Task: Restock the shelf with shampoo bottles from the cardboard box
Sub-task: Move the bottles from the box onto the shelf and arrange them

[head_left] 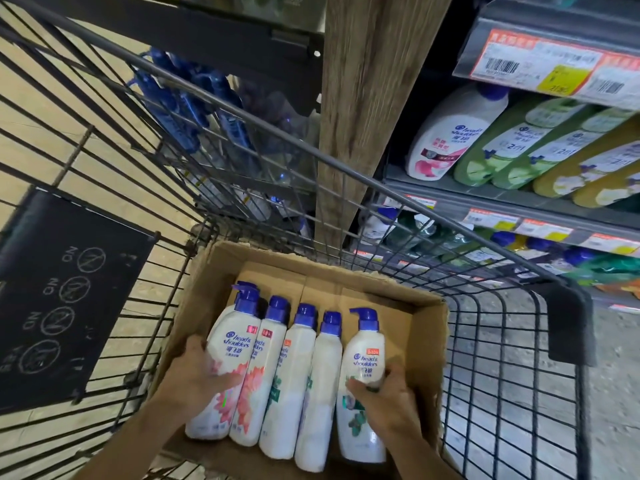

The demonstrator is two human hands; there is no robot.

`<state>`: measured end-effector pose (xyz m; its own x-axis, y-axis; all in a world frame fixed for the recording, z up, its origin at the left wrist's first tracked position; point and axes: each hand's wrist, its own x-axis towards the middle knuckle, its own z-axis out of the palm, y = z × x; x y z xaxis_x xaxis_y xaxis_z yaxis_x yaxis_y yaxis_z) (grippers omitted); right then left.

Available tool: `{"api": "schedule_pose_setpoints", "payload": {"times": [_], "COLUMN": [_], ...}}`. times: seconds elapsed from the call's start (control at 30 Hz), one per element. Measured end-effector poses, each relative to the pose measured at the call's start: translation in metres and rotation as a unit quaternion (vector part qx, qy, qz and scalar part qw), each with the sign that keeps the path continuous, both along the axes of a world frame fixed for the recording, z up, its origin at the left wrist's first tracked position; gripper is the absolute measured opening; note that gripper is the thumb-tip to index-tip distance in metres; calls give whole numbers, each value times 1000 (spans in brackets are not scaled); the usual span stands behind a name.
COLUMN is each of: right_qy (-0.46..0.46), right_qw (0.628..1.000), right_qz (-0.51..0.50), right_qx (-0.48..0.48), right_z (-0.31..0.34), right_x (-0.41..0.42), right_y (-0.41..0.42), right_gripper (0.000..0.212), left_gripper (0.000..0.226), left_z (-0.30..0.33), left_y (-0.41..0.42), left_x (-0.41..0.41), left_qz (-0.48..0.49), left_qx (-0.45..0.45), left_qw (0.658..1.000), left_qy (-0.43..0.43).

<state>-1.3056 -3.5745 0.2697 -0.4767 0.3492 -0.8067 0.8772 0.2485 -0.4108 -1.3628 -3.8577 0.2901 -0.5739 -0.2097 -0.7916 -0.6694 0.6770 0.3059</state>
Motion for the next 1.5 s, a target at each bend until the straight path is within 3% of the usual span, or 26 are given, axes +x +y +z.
{"api": "schedule_pose_setpoints", "payload": {"times": [0.33, 0.47, 0.63, 0.8, 0.97, 1.1, 1.4, 1.5], "right_qy": [1, 63, 164, 241, 306, 372, 527, 573], "right_qw": [1000, 998, 983, 970, 951, 928, 850, 820], "right_qz": [22, -6, 54, 26, 30, 24, 13, 5], "right_qx": [-12, -9, 66, 15, -20, -28, 7, 5], "right_z": [-10, 3, 32, 57, 99, 145, 267, 292], "right_x": [-12, -18, -14, -28, -54, -69, -111, -134], "right_y": [9, 15, 17, 27, 48, 67, 132, 158], "right_gripper": [58, 61, 75, 78, 78, 81, 78, 81], "left_gripper": [67, 67, 65, 67, 79, 77, 83, 77], "left_z": [2, 12, 37, 79, 126, 157, 251, 280], "left_y": [9, 26, 41, 57, 88, 121, 196, 218], "left_x": [1, -17, -11, -7, -32, -53, -100, -122], "left_qz": [23, -17, -4, 17, 9, 17, -21, -21], "left_qx": [28, 41, 58, 63, 122, 172, 237, 280], "left_qw": [997, 993, 988, 978, 952, 924, 848, 832], "left_qy": [69, 112, 141, 199, 279, 341, 474, 478]}}
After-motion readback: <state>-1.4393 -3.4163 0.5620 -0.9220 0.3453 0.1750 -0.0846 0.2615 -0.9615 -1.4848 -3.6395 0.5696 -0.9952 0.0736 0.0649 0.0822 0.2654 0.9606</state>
